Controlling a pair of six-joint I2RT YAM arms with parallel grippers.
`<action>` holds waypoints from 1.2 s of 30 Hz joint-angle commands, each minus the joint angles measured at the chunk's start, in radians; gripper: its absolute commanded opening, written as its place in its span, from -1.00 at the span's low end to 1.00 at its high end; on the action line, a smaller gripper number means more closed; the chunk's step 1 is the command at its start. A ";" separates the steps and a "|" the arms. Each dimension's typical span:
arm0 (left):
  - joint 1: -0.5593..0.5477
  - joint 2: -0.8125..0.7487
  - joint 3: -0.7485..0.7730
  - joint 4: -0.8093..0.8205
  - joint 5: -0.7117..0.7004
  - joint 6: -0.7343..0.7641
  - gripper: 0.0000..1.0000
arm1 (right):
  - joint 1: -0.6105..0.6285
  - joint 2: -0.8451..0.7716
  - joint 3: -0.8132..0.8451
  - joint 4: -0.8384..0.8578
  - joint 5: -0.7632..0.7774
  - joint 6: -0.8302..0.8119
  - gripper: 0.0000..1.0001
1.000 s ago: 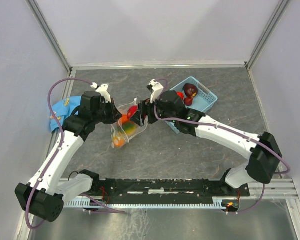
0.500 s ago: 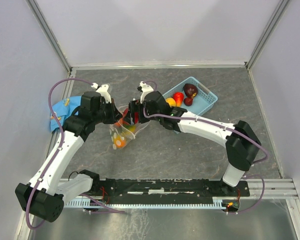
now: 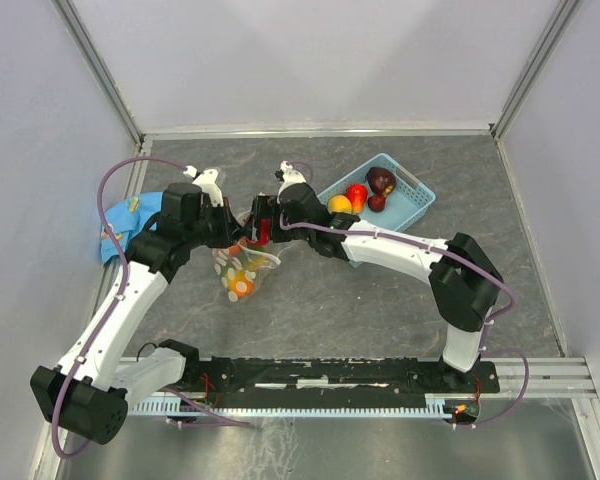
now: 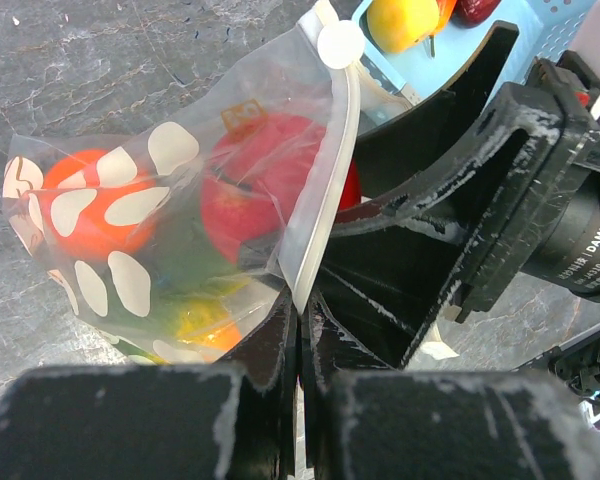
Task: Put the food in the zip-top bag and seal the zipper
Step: Place the fake fruit in the zipper food storage bag.
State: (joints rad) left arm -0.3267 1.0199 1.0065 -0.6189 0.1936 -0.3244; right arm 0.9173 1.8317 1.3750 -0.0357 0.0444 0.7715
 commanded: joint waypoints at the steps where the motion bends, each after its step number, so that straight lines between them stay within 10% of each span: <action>1: 0.003 -0.017 0.004 0.051 0.022 0.035 -0.95 | 0.002 -0.030 0.051 0.070 -0.040 0.002 0.98; 23: 0.003 -0.017 0.008 0.041 -0.028 0.028 -0.95 | -0.010 -0.321 0.020 -0.345 0.134 -0.355 0.76; 36: 0.003 -0.016 0.009 0.038 -0.045 0.027 -0.95 | -0.240 -0.272 -0.047 -0.399 0.231 -0.457 0.79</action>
State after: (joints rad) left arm -0.3264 1.0187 1.0065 -0.6125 0.1596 -0.3244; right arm 0.7479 1.5223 1.3544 -0.4656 0.2386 0.3565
